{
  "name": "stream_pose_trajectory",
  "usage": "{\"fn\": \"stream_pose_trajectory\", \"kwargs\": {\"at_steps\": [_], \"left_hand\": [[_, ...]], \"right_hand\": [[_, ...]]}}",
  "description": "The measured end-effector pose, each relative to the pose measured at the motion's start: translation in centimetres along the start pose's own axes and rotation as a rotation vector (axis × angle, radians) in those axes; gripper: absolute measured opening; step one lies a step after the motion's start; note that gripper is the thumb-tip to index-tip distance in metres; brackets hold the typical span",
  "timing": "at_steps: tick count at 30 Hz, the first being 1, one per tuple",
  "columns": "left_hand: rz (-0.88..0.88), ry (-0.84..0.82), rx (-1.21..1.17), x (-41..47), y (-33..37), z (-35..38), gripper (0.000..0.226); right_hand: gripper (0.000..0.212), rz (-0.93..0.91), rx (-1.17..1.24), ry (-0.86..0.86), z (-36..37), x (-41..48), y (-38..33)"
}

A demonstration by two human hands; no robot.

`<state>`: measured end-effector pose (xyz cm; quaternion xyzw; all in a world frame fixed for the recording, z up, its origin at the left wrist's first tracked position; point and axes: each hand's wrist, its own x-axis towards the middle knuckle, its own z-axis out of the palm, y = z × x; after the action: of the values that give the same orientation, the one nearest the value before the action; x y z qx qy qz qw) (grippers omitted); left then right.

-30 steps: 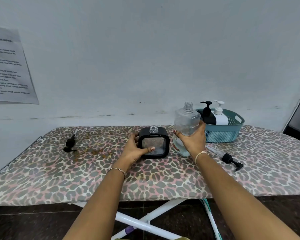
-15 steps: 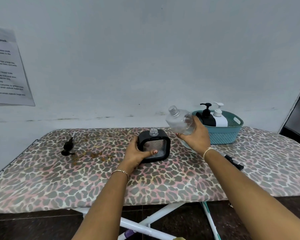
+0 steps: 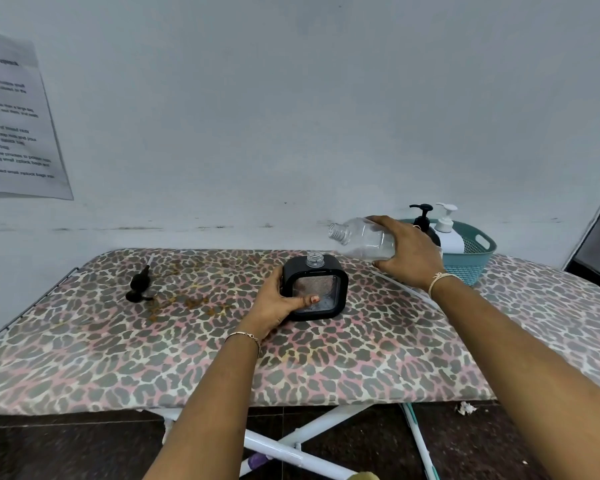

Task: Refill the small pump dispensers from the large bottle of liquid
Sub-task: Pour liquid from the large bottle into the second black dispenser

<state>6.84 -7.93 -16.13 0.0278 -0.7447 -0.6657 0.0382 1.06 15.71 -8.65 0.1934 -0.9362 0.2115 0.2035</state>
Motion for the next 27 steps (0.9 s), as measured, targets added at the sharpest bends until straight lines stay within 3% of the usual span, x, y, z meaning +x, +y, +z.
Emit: {"fn": "stream_pose_trajectory", "kwargs": {"at_steps": [7,12,27], "left_hand": [[0.006,-0.067,0.111,0.2,0.3,-0.8,0.081],[0.015,-0.07,0.095,0.4,0.2,-0.9,0.068],[-0.001,-0.062,0.144,-0.2,0.9,-0.9,0.079]], "right_hand": [[0.077,-0.036,-0.137,-0.033,0.0,0.5,-0.8],[0.076,-0.027,-0.167,-0.064,-0.4,0.6,-1.0],[0.074,-0.071,-0.286,-0.073,-1.3,0.5,-1.7]]}}
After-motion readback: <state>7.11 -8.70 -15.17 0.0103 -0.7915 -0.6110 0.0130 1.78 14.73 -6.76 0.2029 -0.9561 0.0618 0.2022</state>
